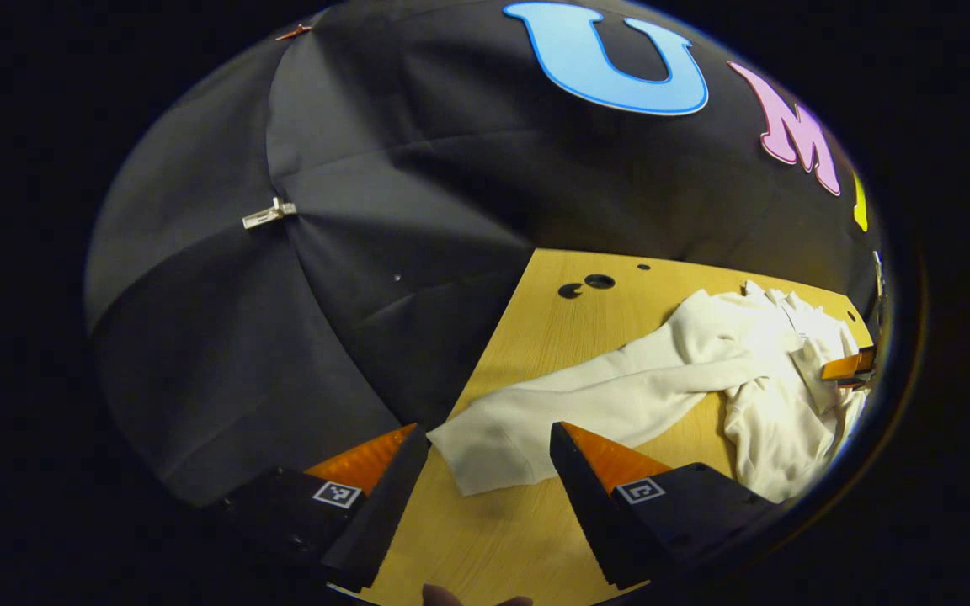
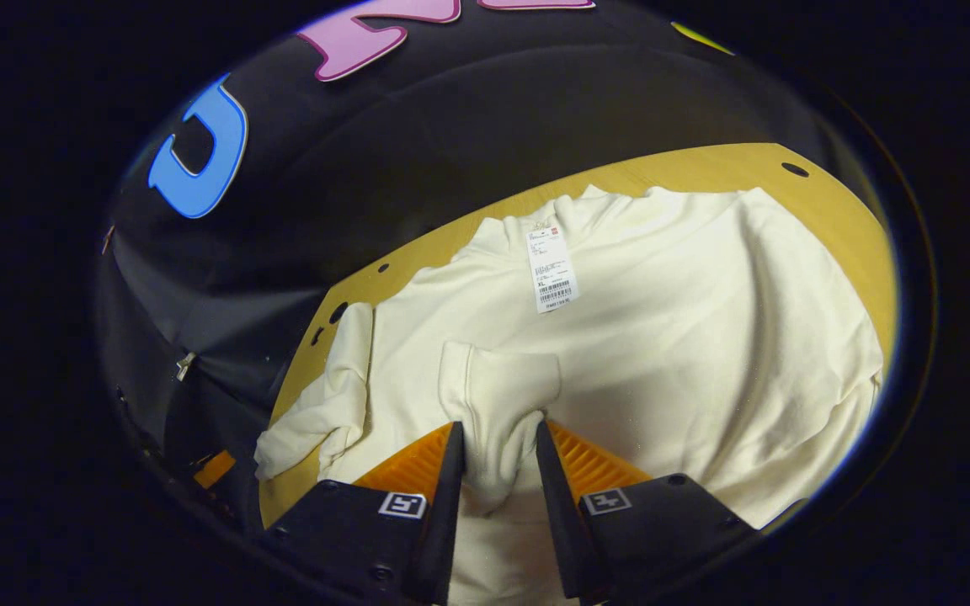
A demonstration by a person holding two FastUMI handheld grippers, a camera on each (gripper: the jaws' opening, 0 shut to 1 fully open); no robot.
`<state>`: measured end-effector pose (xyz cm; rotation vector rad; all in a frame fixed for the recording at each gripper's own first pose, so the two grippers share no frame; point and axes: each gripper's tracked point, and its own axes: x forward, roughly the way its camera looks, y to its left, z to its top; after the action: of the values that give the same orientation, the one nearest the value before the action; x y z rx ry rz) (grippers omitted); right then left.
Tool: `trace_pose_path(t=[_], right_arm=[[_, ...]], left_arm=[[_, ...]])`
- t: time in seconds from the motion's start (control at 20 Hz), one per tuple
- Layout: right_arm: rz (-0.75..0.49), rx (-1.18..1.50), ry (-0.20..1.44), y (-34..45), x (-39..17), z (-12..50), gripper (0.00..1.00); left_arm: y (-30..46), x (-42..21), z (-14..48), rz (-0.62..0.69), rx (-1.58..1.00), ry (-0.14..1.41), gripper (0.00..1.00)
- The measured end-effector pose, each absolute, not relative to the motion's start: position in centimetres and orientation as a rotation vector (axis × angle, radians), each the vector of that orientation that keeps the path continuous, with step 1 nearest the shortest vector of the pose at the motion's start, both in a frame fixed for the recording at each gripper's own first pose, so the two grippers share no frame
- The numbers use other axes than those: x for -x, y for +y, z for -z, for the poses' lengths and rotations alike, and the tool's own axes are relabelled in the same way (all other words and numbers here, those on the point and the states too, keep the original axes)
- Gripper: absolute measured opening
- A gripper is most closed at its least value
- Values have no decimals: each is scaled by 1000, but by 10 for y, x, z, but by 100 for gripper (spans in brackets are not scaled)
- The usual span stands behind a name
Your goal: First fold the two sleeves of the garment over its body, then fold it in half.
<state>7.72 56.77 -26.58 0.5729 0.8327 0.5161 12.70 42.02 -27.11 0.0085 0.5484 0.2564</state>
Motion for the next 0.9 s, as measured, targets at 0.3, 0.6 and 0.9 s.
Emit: trace_pose_path(t=[0.3,0.6,0.9], right_arm=[[-493,-540,825,534,-68,255,45],[-452,-534,818,495,-56,248,61],[-420,-564,787,452,-42,228,61]], left_arm=[[426,-136,307,-270,-17,662,94],[428,-141,327,-282,-31,747,94],[413,-147,348,-232,30,817,90]])
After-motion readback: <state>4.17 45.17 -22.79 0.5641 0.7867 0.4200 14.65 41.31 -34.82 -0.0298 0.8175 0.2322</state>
